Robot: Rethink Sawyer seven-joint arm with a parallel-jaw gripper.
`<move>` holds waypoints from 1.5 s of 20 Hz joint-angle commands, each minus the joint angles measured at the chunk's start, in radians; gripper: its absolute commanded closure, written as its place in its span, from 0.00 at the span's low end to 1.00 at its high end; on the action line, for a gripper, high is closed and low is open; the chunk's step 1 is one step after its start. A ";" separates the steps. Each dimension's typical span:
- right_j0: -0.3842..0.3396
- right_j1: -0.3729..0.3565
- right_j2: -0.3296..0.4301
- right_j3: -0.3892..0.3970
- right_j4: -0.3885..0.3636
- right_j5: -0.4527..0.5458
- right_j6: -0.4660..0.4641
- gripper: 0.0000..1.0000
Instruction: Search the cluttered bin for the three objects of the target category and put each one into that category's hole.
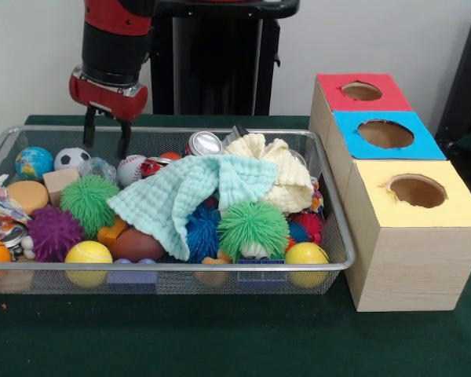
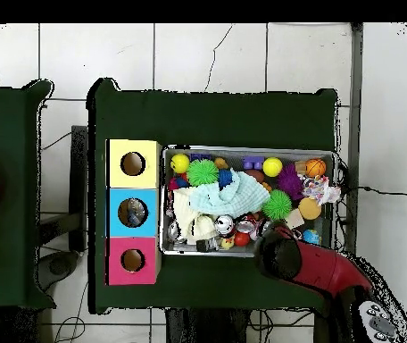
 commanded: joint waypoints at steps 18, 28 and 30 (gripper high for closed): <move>-0.003 0.090 0.003 -0.018 0.036 -0.093 0.166 0.00; -0.001 0.055 -0.039 -0.051 0.047 -0.052 0.159 0.00; 0.010 0.095 -0.039 -0.077 0.055 -0.078 0.168 0.00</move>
